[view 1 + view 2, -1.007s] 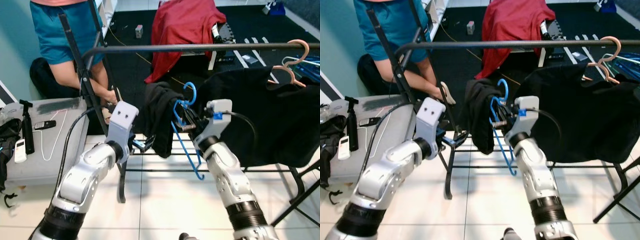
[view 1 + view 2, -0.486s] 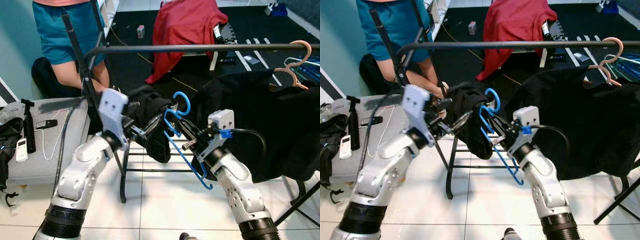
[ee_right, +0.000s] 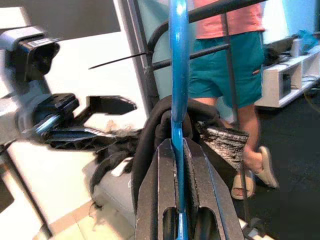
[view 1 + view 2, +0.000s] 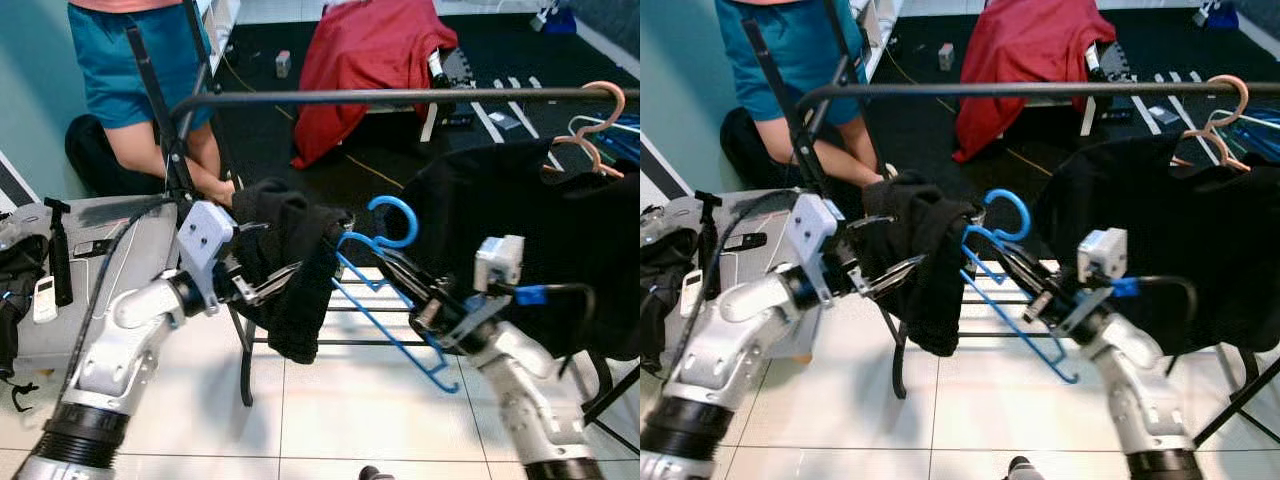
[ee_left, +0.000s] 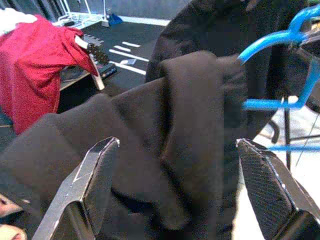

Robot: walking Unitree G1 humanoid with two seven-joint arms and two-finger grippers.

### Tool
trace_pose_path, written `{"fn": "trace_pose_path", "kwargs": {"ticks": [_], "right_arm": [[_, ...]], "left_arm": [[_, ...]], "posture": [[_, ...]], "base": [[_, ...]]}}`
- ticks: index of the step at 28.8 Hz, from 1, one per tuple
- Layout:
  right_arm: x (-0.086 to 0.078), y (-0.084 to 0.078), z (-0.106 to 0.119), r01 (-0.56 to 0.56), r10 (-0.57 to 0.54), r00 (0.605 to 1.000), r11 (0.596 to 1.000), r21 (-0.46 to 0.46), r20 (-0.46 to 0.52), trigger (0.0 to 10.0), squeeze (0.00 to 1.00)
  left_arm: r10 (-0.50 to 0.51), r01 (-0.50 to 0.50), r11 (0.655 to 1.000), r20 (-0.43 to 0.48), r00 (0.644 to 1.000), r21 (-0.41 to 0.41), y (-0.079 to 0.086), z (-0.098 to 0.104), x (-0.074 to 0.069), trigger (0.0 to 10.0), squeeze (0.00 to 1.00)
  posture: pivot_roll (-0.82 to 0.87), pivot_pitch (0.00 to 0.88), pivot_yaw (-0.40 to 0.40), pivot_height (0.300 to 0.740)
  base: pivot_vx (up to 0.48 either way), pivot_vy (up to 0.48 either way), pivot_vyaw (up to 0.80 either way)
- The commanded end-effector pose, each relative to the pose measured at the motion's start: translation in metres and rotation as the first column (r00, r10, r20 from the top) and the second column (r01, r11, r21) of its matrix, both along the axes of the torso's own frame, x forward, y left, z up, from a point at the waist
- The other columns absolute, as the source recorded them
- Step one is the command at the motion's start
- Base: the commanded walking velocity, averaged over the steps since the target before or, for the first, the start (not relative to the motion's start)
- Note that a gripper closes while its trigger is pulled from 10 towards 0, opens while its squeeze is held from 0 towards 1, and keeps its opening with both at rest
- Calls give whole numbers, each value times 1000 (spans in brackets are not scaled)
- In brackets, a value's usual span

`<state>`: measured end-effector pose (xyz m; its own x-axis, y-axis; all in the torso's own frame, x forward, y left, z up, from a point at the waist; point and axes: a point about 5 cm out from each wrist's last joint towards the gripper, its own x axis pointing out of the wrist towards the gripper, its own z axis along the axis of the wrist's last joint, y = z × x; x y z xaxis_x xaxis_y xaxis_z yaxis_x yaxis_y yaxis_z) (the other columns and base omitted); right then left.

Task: Hang hanger

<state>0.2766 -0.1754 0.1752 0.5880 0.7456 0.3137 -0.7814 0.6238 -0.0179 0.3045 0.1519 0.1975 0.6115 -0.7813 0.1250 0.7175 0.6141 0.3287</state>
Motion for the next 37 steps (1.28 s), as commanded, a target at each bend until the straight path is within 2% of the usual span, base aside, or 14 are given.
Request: {"fn": "trace_pose_path", "kwargs": {"ticks": [1,5,6,9,12,13,14,15,22,23,24,31,34,37], "right_arm": [[-5,0,5,-76,75,997,997,6,31,10000,0],[-7,-4,1,-132,132,991,991,-28,9,10000,0],[-11,-3,-6,-195,193,981,977,-82,-33,10000,0],[-12,-3,-10,-224,220,974,969,-99,-52,10000,0],[-14,-1,-13,-259,254,965,960,-101,-63,10000,0],[-14,0,-13,-269,264,963,958,-97,-61,10000,0],[-14,0,-13,-269,264,963,958,-97,-61,10000,0],[-14,1,-12,-280,275,960,956,-93,-59,10000,0],[-14,2,-11,-307,302,951,947,-91,-58,10000,0],[-14,2,-11,-320,315,947,943,-91,-61,10000,0],[-15,4,-10,-338,333,941,936,-92,-65,10000,0],[-16,5,-10,-352,346,936,931,-94,-68,10000,0],[-17,10,-13,-376,369,926,922,-98,-78,10000,0],[-18,13,-15,-397,389,917,911,-112,-90,10000,0]], "left_arm": [[-43,43,999,18,999,5,-1,9,-1,10000,0],[-82,83,995,26,996,-62,-3,21,-2,10000,0],[-123,125,979,23,992,-164,-5,34,-1,10000,0],[-160,159,965,12,987,-210,-6,39,-1,10000,0],[-282,264,923,-23,959,-280,-13,44,-5,10000,35],[-333,308,907,-41,942,-288,-17,43,-7,10000,251],[-333,308,907,-41,942,-288,-17,43,-7,10000,251],[-387,351,887,-65,920,-301,-21,41,-10,10000,1000],[-478,429,859,-135,868,-278,-27,30,-17,10000,1000],[-500,449,851,-155,852,-272,-29,28,-19,10000,322],[-528,472,834,-167,832,-285,-31,25,-21,10000,0],[-541,480,822,-159,826,-307,-34,26,-22,10000,0],[-542,483,816,-131,830,-318,-45,28,-24,10000,0],[-526,478,832,-130,840,-282,-49,25,-22,10000,0]], "posture": [[-81,166,40,740],[-81,166,38,740],[-80,164,36,740],[-79,163,35,740],[-79,162,36,740],[-80,160,38,740],[-80,160,38,740],[-80,160,38,740],[-83,156,38,740],[-84,152,35,740],[-83,149,33,740],[-85,148,33,740],[-86,145,32,740],[-86,147,32,740]], "base": [[0,0,0],[0,0,0],[0,0,0],[0,0,0],[0,0,0],[0,0,0],[0,0,0],[0,0,0],[0,0,0],[0,0,0],[0,0,0],[0,0,0],[0,0,0],[0,0,0]]}}
